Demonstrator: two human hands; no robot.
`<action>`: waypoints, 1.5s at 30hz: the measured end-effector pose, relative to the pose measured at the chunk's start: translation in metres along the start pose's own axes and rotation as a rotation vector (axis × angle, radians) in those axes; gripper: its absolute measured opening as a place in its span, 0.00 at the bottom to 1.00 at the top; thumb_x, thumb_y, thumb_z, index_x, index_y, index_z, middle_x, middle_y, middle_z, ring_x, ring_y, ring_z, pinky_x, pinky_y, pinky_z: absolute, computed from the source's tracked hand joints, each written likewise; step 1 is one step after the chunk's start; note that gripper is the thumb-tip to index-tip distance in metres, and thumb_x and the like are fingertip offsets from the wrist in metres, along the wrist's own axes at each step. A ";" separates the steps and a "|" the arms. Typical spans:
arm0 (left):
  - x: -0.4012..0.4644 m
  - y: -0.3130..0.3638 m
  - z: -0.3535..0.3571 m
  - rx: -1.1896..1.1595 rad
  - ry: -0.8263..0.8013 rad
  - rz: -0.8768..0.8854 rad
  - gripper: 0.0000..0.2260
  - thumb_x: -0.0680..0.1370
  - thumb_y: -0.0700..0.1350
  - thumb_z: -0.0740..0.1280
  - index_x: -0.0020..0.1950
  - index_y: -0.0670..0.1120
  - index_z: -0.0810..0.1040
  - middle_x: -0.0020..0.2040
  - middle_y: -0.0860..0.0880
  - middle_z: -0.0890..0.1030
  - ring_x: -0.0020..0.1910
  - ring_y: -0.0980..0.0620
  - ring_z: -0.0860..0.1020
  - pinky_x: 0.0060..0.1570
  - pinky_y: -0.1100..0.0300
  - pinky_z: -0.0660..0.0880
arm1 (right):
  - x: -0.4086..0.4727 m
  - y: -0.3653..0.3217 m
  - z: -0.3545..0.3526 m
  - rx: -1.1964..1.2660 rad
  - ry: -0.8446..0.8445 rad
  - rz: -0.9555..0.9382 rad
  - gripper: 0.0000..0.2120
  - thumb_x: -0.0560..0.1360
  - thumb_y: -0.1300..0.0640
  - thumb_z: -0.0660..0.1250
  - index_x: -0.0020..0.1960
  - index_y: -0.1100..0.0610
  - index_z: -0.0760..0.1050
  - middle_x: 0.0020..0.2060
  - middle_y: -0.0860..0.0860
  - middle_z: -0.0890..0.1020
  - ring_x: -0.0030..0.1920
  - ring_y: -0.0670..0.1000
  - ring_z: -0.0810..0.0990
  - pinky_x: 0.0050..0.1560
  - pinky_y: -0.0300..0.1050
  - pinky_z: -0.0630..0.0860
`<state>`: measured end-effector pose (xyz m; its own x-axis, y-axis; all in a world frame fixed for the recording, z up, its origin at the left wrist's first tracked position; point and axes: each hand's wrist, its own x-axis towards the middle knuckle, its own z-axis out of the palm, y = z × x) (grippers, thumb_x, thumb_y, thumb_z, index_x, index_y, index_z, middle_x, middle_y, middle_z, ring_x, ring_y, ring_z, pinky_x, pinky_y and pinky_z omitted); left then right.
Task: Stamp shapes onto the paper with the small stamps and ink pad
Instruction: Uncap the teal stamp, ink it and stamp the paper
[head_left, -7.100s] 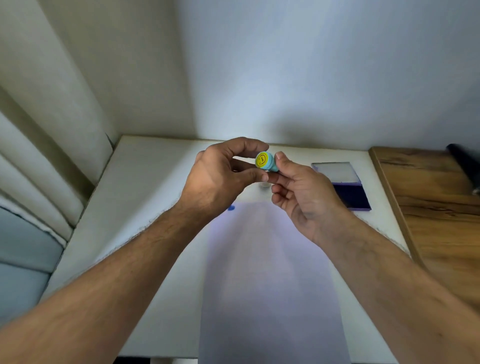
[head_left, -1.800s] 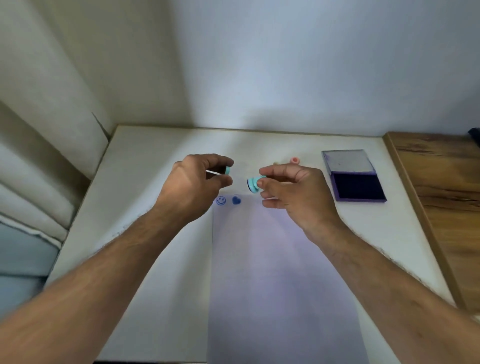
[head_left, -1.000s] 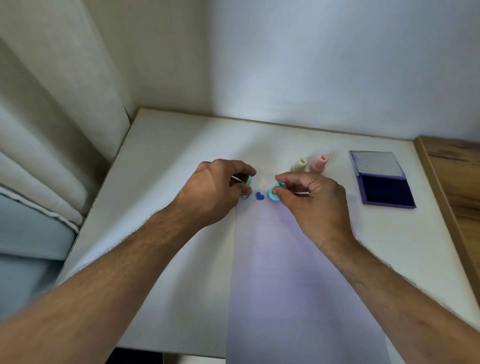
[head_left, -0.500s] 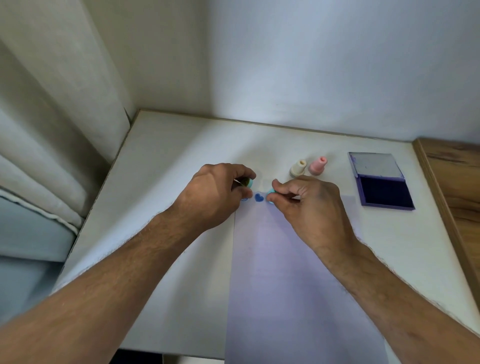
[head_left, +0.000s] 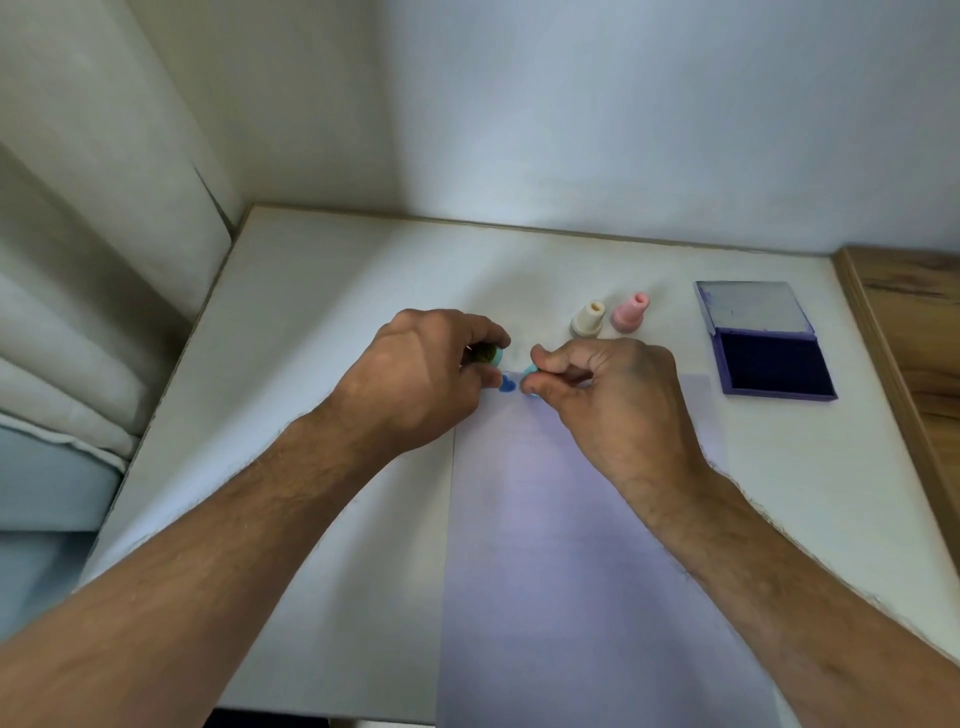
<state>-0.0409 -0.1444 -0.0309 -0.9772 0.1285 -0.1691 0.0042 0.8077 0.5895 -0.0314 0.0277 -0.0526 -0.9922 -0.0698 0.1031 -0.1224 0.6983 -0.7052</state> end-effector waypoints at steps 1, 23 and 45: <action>0.001 0.001 0.000 0.001 -0.004 -0.006 0.15 0.77 0.46 0.70 0.64 0.54 0.80 0.56 0.54 0.84 0.56 0.54 0.81 0.55 0.64 0.73 | 0.000 0.000 0.000 0.003 -0.008 0.007 0.11 0.70 0.57 0.76 0.51 0.57 0.84 0.47 0.48 0.87 0.43 0.41 0.82 0.51 0.26 0.75; 0.011 -0.002 0.005 -0.054 0.142 -0.071 0.12 0.77 0.45 0.70 0.59 0.54 0.82 0.45 0.59 0.81 0.45 0.58 0.80 0.39 0.79 0.66 | 0.000 -0.001 0.001 -0.014 -0.063 0.039 0.13 0.71 0.59 0.75 0.56 0.55 0.83 0.49 0.50 0.86 0.47 0.46 0.83 0.57 0.39 0.78; 0.016 -0.005 0.012 -0.324 0.207 -0.008 0.13 0.76 0.42 0.73 0.57 0.56 0.83 0.52 0.58 0.83 0.45 0.65 0.82 0.41 0.77 0.74 | 0.019 -0.012 -0.018 0.450 0.119 0.413 0.08 0.67 0.58 0.77 0.44 0.51 0.83 0.35 0.48 0.85 0.37 0.47 0.85 0.48 0.47 0.83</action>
<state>-0.0544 -0.1392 -0.0465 -0.9993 -0.0228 -0.0308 -0.0383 0.5804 0.8135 -0.0485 0.0307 -0.0296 -0.9535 0.2400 -0.1824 0.2480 0.2800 -0.9274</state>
